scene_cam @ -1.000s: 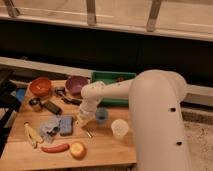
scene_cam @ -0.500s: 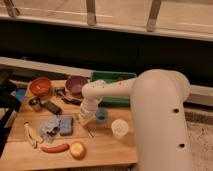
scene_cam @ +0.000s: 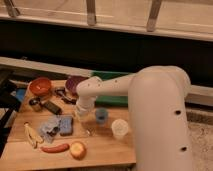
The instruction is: Place fork in purple bowl
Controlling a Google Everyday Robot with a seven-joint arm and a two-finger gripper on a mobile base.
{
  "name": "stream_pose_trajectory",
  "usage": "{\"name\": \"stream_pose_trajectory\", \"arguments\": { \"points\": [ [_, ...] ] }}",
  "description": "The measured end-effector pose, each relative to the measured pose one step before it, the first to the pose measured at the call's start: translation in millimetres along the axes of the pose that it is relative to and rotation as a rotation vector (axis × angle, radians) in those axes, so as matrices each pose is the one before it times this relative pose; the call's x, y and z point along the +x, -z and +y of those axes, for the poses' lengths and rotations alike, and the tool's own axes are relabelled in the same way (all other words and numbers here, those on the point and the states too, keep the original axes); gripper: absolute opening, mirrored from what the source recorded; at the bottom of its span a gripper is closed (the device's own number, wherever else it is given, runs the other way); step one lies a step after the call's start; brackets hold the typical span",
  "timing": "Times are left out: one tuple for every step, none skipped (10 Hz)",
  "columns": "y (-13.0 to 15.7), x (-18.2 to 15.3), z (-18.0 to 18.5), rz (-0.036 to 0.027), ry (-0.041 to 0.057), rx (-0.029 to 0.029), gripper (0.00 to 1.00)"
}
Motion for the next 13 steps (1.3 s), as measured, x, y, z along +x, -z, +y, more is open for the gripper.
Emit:
{"name": "stream_pose_trajectory", "arguments": {
  "points": [
    [20.44,-12.14,5.76,-0.02165,0.02042,0.03029,0.0],
    [14.46,-11.89,4.27,-0.01425,0.0171,0.02555,0.0],
    [9.87,-11.87,2.75,-0.01457,0.01249,0.01561,0.0],
    [9.86,-18.46,-0.49,-0.0198,0.01393,0.01952,0.0],
    [10.57,-21.92,-6.72,-0.03298,0.00663,0.01204,0.0],
    [4.64,-13.5,-5.91,-0.02583,0.00546,-0.0047,0.0],
    [0.87,-10.79,-5.95,-0.02131,0.00159,-0.01406,0.0],
    [1.99,-13.61,-10.26,-0.03147,-0.00271,-0.0219,0.0],
    [3.91,-10.66,-12.43,-0.03695,-0.00506,-0.02703,0.0],
    [7.25,-10.23,-5.88,-0.03505,-0.00505,-0.03296,0.0],
    [8.06,-7.66,-8.99,-0.03248,-0.00727,-0.03242,0.0],
    [4.56,-3.97,-3.62,-0.01556,-0.00273,-0.01175,0.0],
    [0.21,-0.19,-0.15,-0.00088,-0.00005,-0.00222,0.0]
  ]
}}
